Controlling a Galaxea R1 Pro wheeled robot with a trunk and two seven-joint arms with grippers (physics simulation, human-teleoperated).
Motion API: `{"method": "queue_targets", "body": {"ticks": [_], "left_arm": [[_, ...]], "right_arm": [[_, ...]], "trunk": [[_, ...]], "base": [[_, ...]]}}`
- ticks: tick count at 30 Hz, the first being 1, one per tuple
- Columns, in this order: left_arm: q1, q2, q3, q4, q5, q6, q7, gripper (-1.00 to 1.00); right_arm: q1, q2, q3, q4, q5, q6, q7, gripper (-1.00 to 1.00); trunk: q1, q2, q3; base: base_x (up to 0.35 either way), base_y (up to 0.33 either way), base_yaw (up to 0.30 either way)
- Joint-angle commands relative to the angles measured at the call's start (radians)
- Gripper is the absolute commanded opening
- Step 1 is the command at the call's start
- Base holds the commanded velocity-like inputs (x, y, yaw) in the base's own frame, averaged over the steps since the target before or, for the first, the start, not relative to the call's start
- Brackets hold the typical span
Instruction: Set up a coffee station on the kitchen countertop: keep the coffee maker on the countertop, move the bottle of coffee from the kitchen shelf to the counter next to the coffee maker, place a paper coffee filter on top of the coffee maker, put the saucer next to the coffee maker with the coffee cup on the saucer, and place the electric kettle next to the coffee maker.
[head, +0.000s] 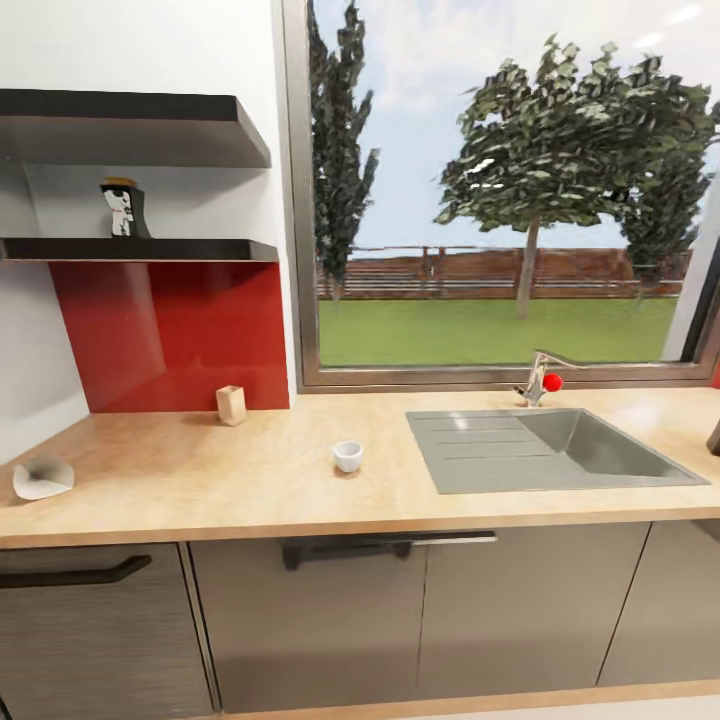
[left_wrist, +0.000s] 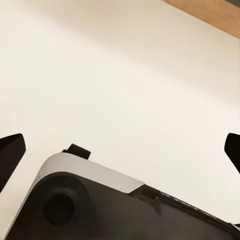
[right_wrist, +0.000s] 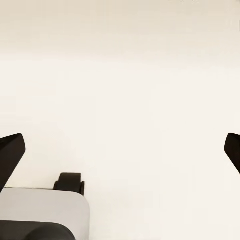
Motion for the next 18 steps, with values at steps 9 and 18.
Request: {"method": "queue_targets", "body": {"ticks": [9, 18], "left_arm": [[0.000, 0.000, -0.007, -0.001, 0.011, -0.006, -0.002, 1.00], [0.000, 0.001, -0.006, -0.001, 0.015, -0.004, -0.002, 1.00]], "right_arm": [[-0.002, 0.000, -0.002, 0.003, 0.010, -0.006, -0.002, 1.00], [-0.002, 0.000, -0.002, 0.003, 0.010, -0.007, -0.002, 1.00]], "trunk": [[0.000, -0.001, -0.001], [0.000, -0.001, -0.001]], "base": [[0.000, 0.343, 0.000], [0.000, 0.308, 0.000]]}}
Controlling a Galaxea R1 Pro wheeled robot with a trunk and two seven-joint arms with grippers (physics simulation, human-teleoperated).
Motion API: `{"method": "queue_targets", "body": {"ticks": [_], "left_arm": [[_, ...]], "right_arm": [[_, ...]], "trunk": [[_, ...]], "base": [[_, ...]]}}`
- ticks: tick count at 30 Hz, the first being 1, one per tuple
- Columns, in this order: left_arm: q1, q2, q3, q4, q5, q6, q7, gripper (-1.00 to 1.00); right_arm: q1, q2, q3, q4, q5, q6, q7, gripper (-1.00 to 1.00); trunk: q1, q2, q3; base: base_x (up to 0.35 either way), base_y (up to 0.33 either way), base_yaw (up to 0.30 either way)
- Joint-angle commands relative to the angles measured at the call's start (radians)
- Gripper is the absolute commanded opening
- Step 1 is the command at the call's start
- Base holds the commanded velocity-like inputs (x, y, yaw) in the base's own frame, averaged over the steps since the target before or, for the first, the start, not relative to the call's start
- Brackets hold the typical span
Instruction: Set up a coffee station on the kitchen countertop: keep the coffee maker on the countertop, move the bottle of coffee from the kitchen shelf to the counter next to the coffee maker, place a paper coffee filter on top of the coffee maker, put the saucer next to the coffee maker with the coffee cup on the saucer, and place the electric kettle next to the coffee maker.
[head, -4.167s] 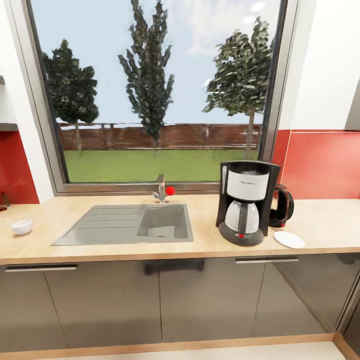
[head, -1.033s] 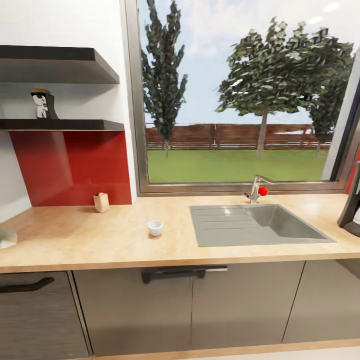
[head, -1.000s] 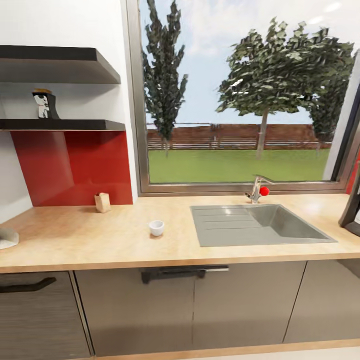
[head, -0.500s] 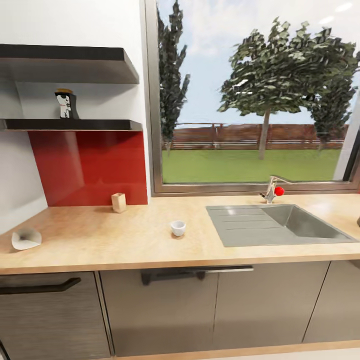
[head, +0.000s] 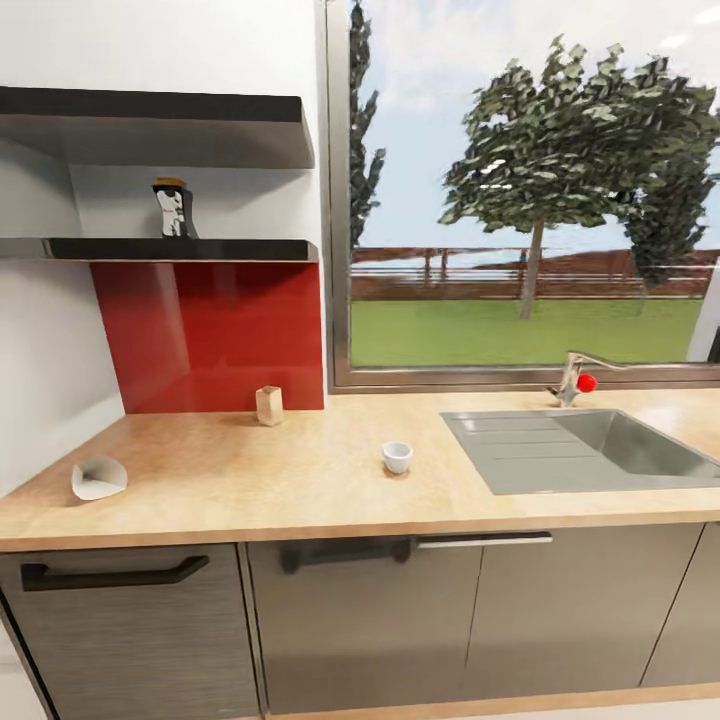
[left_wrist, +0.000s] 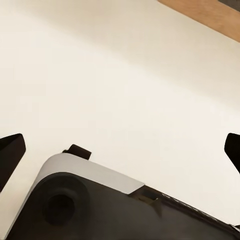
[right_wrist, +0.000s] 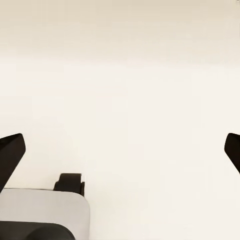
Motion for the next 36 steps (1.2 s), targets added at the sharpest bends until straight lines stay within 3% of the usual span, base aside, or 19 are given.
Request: {"method": "queue_targets", "body": {"ticks": [1, 9, 11, 13, 14, 15, 17, 19, 21, 23, 24, 25, 31, 32, 36], "left_arm": [[0.000, 0.000, -0.008, -0.001, 0.010, -0.001, -0.002, 1.00], [0.000, 0.003, -0.008, -0.001, 0.018, 0.001, -0.002, 1.00], [0.001, 0.003, -0.008, -0.001, 0.021, 0.001, -0.002, 1.00], [0.000, 0.003, -0.007, -0.001, 0.022, 0.003, -0.001, 1.00], [0.001, 0.003, -0.006, -0.001, 0.022, 0.004, -0.001, 1.00], [0.000, 0.003, -0.006, -0.001, 0.022, 0.004, -0.001, 1.00], [0.001, 0.004, -0.005, -0.002, 0.022, 0.004, -0.001, 1.00], [0.001, 0.004, -0.004, -0.001, 0.022, 0.005, -0.001, 1.00], [0.001, 0.004, -0.004, -0.001, 0.023, 0.006, -0.001, 1.00], [0.001, 0.004, -0.004, -0.002, 0.020, 0.007, -0.001, 1.00], [0.000, 0.004, -0.004, -0.002, 0.018, 0.008, -0.001, 1.00], [0.001, 0.004, -0.005, -0.002, 0.013, 0.009, -0.001, 1.00], [0.001, 0.009, -0.005, -0.002, 0.019, 0.009, -0.001, 1.00], [0.001, 0.017, -0.004, -0.002, 0.021, 0.010, -0.001, 1.00], [0.001, 0.023, -0.003, -0.002, 0.021, 0.011, 0.001, 1.00]], "right_arm": [[-0.002, 0.000, -0.002, 0.003, 0.010, -0.005, -0.002, 1.00], [-0.002, 0.010, 0.001, -0.003, 0.027, 0.001, -0.005, 1.00], [-0.002, 0.019, 0.001, -0.020, 0.027, 0.012, -0.003, 1.00], [-0.002, 0.045, 0.001, -0.071, 0.028, 0.024, -0.009, 1.00], [-0.002, 0.077, 0.002, -0.153, 0.029, 0.037, -0.019, 1.00], [-0.002, 0.086, 0.002, -0.186, 0.028, 0.046, -0.025, 1.00], [-0.002, 0.111, 0.002, -0.372, 0.029, 0.163, -0.054, 1.00], [-0.002, 0.116, 0.002, -0.513, 0.027, 0.267, -0.059, 1.00], [-0.002, 0.121, 0.003, -0.717, 0.022, 0.374, -0.055, 1.00], [-0.002, 0.124, 0.002, -0.908, 0.019, 0.439, -0.049, 1.00], [-0.002, 0.125, 0.002, -0.953, 0.018, 0.454, -0.048, 1.00], [-0.002, 0.127, 0.000, -1.081, 0.004, 0.509, -0.034, 1.00], [-0.002, 0.131, -0.007, -1.445, -0.060, 0.741, 0.014, 1.00], [-0.002, 0.129, -0.009, -1.544, -0.069, 0.831, 0.019, 1.00], [-0.023, 0.130, -0.009, -1.581, -0.092, 0.899, 0.022, 1.00]], "trunk": [[0.000, -0.001, -0.001], [0.000, -0.001, -0.001], [0.000, -0.001, -0.001], [0.000, -0.001, -0.001], [0.000, -0.001, -0.001], [0.000, -0.001, -0.001], [0.000, -0.001, -0.001], [0.000, -0.001, -0.001], [0.000, -0.001, -0.001], [0.000, -0.001, -0.001], [0.000, -0.001, -0.001], [0.000, -0.001, -0.001], [0.000, -0.001, -0.001], [0.000, -0.001, -0.001], [0.000, -0.001, -0.001]], "base": [[0.000, 0.080, 0.000], [0.000, 0.019, 0.000], [0.000, 0.000, 0.000], [0.000, 0.000, 0.000], [0.000, 0.000, 0.000], [0.000, 0.000, 0.000], [0.000, 0.000, 0.000], [0.000, 0.000, 0.000], [0.000, 0.000, 0.000], [0.000, 0.000, 0.000], [0.000, 0.000, 0.000], [0.000, 0.000, 0.000], [0.000, 0.000, 0.000], [0.000, 0.000, 0.000], [0.000, 0.000, 0.000]]}}
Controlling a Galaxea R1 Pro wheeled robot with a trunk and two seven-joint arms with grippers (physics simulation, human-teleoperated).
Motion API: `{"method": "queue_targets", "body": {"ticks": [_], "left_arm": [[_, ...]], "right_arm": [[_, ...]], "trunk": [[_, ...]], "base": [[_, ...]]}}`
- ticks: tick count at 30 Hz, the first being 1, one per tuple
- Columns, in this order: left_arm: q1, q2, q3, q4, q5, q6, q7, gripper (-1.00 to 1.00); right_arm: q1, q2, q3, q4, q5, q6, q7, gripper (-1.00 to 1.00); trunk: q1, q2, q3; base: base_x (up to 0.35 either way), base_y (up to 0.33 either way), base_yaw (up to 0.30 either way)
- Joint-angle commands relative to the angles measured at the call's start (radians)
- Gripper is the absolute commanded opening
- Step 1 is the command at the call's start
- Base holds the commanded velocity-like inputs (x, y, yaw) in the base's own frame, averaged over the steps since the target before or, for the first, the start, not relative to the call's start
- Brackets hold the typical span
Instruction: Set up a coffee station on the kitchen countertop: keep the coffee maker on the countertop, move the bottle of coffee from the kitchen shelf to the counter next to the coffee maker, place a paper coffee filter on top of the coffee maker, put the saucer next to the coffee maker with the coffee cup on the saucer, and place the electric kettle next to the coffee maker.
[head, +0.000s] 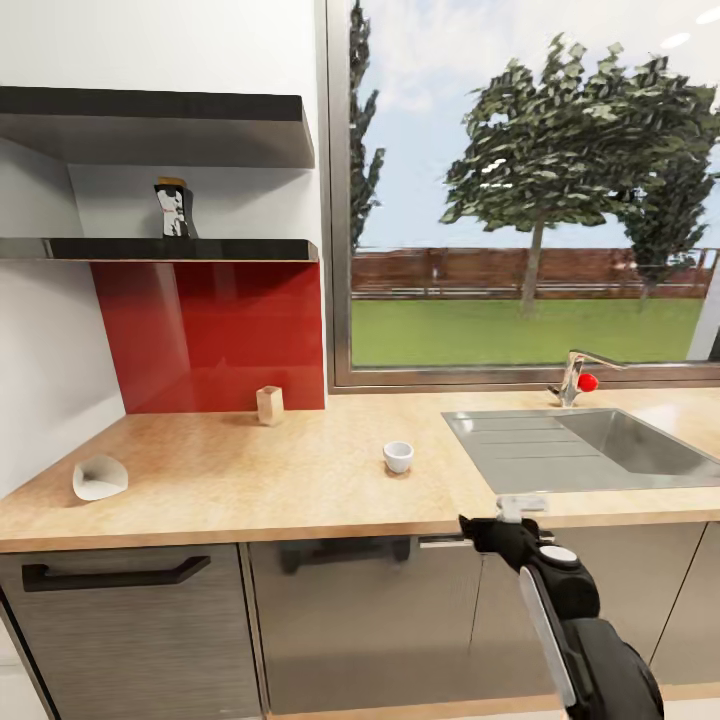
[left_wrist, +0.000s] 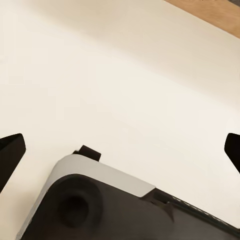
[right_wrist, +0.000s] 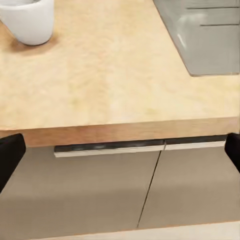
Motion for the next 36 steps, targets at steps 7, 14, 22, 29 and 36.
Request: {"method": "queue_targets", "body": {"ticks": [7, 14, 22, 29, 36], "left_arm": [[0.000, 0.005, -0.007, -0.003, 0.001, -0.002, 0.007, 1.00], [0.001, 0.005, -0.008, -0.003, 0.005, -0.003, 0.008, 1.00], [0.001, 0.005, -0.002, -0.004, 0.020, -0.005, -0.001, 1.00], [0.001, 0.066, -0.011, 0.025, 0.036, -0.014, -0.005, 1.00], [0.001, 0.109, -0.014, 0.064, 0.035, -0.007, 0.004, 1.00]], "right_arm": [[-0.204, 0.009, -0.001, -0.012, -0.111, 0.220, -0.006, 1.00], [-0.443, 0.102, 0.000, 0.027, -0.124, 0.290, -0.069, 1.00], [-0.808, 0.139, 0.002, 0.585, -0.121, 0.290, -0.160, 1.00], [-1.165, 0.140, 0.004, 1.197, -0.118, 0.290, -0.154, 1.00], [-1.253, 0.109, 0.001, 1.390, -0.119, 0.290, -0.159, 1.00]], "trunk": [[0.000, -0.001, -0.001], [0.000, -0.001, -0.001], [0.000, -0.001, -0.001], [0.000, -0.001, -0.001], [0.000, -0.001, -0.001]], "base": [[0.000, 0.000, 0.000], [0.000, 0.000, 0.000], [0.000, 0.000, 0.000], [0.000, 0.000, 0.000], [0.057, 0.000, 0.000]]}}
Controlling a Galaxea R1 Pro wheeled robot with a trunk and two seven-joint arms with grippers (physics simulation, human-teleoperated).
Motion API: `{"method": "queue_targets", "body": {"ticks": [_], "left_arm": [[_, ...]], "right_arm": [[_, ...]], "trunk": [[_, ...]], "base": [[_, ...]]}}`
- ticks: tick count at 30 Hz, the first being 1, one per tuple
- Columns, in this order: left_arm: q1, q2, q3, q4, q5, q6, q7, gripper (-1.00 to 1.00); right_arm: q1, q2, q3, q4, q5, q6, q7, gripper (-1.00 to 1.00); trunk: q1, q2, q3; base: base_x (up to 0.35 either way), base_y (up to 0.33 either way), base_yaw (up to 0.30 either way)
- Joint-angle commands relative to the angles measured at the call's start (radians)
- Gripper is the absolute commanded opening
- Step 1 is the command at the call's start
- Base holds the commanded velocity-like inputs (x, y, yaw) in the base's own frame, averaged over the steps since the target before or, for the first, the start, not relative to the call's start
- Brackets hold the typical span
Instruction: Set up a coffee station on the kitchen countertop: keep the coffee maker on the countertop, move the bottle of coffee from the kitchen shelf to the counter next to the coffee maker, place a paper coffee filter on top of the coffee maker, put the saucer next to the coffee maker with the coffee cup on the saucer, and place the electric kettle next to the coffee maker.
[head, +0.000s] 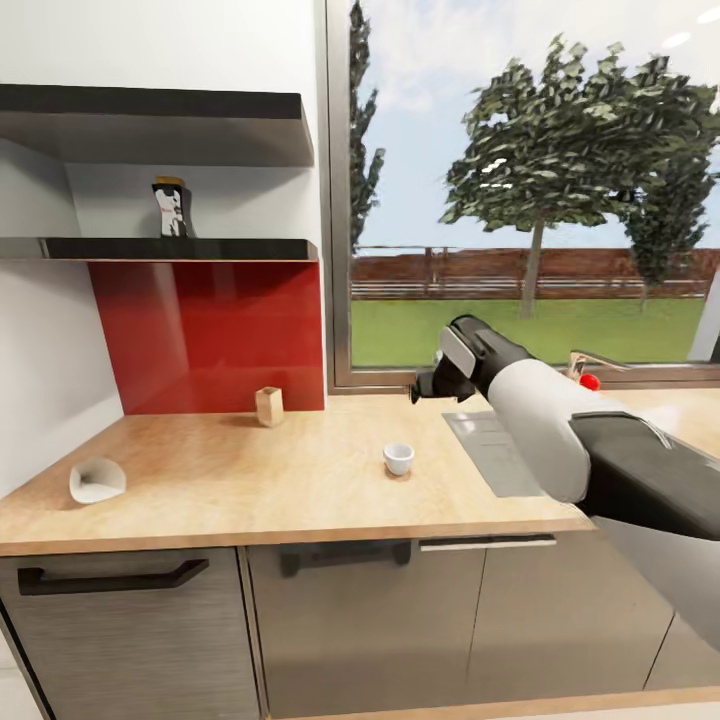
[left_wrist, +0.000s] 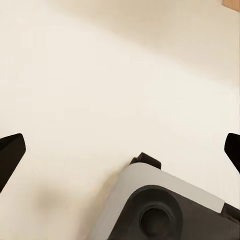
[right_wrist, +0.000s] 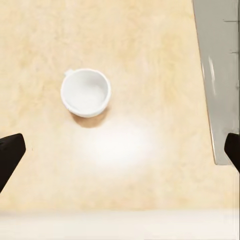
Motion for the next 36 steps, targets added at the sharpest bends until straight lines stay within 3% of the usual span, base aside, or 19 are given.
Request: {"method": "queue_targets", "body": {"ticks": [1, 6, 12, 20, 27, 36], "left_arm": [[0.000, 0.000, -0.009, 0.000, 0.010, -0.001, 0.000, 1.00], [-0.001, -0.001, -0.008, 0.001, 0.010, 0.001, 0.004, 1.00], [0.000, -0.008, -0.008, 0.001, 0.010, 0.003, 0.026, 1.00], [0.000, -0.006, -0.007, 0.001, 0.020, 0.002, 0.034, 1.00], [0.000, 0.005, -0.007, 0.002, 0.022, 0.008, 0.033, 1.00], [-0.001, 0.008, -0.007, 0.000, 0.021, 0.075, 0.033, 1.00]], "right_arm": [[-0.001, -0.011, -0.003, 0.017, -0.011, 0.003, -0.010, 1.00], [-0.002, -0.032, -0.001, 0.060, -0.013, 0.003, -0.010, 1.00], [-0.002, -0.024, -0.001, 0.118, -0.014, 0.003, -0.008, 1.00], [0.001, -0.013, -0.003, 0.187, -0.016, 0.003, -0.003, 1.00], [0.013, 0.007, -0.003, 0.192, -0.015, 0.003, -0.005, 1.00], [0.014, 0.040, -0.003, 0.193, -0.012, 0.003, -0.046, 1.00]], "trunk": [[0.000, -0.001, -0.001], [0.000, -0.001, -0.001], [0.000, -0.001, -0.001], [0.000, -0.001, -0.001], [0.027, -0.050, -0.023], [0.062, -0.113, -0.051]], "base": [[0.273, 0.000, 0.000], [0.321, 0.000, 0.000], [0.316, 0.015, 0.000], [0.041, 0.006, 0.000], [0.001, 0.000, 0.000], [0.000, 0.000, 0.000]]}}
